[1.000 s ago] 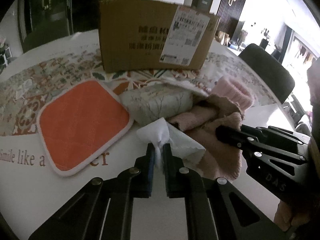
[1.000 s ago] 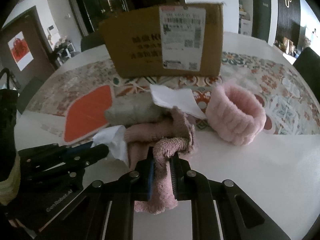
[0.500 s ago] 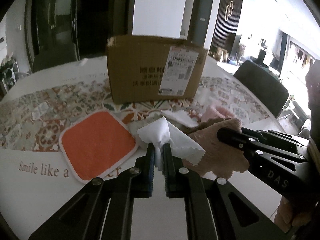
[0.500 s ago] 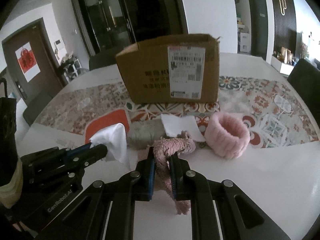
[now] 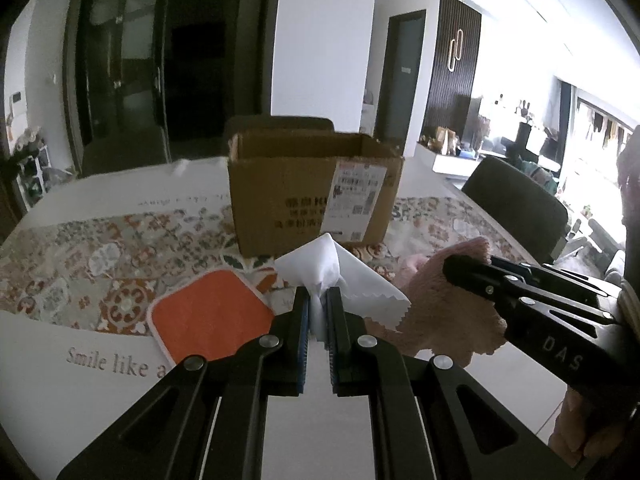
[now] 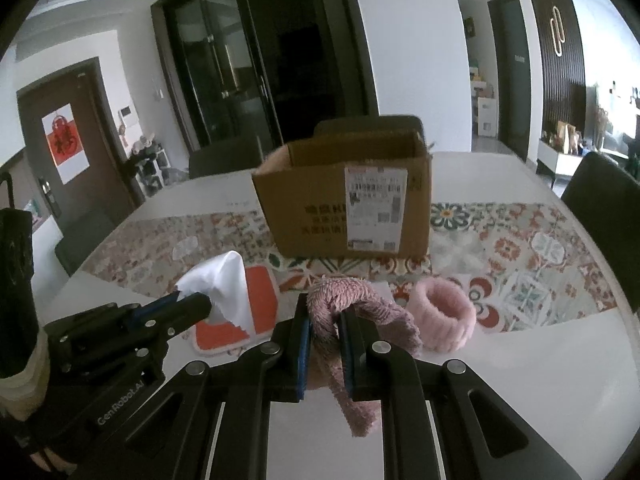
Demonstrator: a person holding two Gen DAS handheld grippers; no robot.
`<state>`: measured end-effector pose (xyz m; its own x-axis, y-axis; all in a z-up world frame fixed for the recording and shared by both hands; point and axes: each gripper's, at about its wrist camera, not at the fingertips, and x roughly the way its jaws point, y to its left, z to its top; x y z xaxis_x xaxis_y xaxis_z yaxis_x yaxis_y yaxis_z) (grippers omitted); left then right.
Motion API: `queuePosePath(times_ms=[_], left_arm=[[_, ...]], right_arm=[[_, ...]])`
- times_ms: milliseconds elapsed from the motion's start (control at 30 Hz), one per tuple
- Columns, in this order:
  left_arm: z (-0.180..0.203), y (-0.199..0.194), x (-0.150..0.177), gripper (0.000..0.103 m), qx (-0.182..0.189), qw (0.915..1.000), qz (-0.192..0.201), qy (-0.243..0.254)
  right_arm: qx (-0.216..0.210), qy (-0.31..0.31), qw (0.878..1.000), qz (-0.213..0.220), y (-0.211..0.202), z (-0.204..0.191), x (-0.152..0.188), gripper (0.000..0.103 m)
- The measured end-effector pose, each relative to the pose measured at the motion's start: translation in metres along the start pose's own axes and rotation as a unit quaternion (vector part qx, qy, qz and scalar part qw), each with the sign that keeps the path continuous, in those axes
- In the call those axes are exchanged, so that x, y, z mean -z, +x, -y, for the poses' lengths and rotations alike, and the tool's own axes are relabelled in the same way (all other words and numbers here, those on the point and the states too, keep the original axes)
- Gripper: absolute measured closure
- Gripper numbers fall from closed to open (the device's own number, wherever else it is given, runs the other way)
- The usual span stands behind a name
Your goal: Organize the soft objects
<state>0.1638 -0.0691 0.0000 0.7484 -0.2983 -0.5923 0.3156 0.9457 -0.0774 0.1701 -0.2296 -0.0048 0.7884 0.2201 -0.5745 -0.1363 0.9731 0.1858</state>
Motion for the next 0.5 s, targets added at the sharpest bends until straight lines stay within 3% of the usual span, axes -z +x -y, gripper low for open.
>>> queuePosePath(times_ms=[500], left_arm=[[0.002,-0.027,-0.034,0.093,-0.006,0.9987,0.050,-0.002]], right_arm=[[0.003,-0.013,0.998,0.057,-0.027,-0.008,-0.033,0.088]])
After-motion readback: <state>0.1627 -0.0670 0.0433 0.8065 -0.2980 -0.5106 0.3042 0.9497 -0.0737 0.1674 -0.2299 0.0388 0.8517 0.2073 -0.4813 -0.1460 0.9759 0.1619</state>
